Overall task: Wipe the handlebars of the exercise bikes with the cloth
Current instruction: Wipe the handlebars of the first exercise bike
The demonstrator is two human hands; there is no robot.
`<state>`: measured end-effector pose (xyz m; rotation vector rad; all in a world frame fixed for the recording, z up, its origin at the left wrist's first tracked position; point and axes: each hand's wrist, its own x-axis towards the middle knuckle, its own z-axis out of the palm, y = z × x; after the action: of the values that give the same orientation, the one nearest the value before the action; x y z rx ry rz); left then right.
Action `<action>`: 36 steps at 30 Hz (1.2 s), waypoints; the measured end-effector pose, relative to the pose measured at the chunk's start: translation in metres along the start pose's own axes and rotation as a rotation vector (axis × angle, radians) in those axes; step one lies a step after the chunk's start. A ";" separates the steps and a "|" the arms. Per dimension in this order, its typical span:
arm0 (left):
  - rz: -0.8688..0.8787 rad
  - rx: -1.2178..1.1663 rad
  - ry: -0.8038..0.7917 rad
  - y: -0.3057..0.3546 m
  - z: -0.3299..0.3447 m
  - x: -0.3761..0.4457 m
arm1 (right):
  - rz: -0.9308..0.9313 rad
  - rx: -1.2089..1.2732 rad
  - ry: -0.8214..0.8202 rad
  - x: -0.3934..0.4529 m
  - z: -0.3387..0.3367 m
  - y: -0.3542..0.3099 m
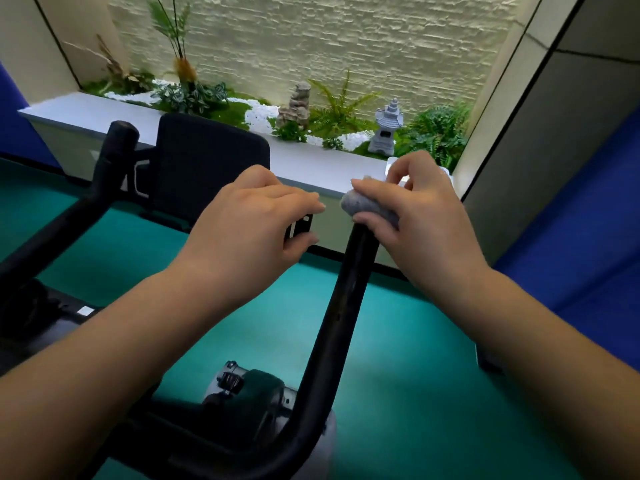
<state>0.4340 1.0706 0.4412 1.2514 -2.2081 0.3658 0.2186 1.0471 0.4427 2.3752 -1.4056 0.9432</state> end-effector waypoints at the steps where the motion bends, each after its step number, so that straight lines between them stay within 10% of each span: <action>1: 0.023 -0.006 0.000 -0.002 0.000 -0.001 | -0.003 -0.012 -0.017 0.000 -0.001 -0.004; 16: 0.174 0.004 0.058 -0.019 0.008 -0.002 | -0.060 -0.153 -0.258 -0.018 0.008 -0.046; 24: 0.111 0.030 0.064 -0.018 0.006 -0.007 | 0.001 -0.359 -0.221 0.019 0.005 -0.040; 36: 0.076 -0.014 0.057 -0.014 0.011 -0.004 | 0.018 -0.042 0.008 -0.006 0.016 -0.025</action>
<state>0.4441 1.0606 0.4290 1.1376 -2.2103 0.4102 0.2447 1.0559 0.4297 2.3295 -1.4315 0.9173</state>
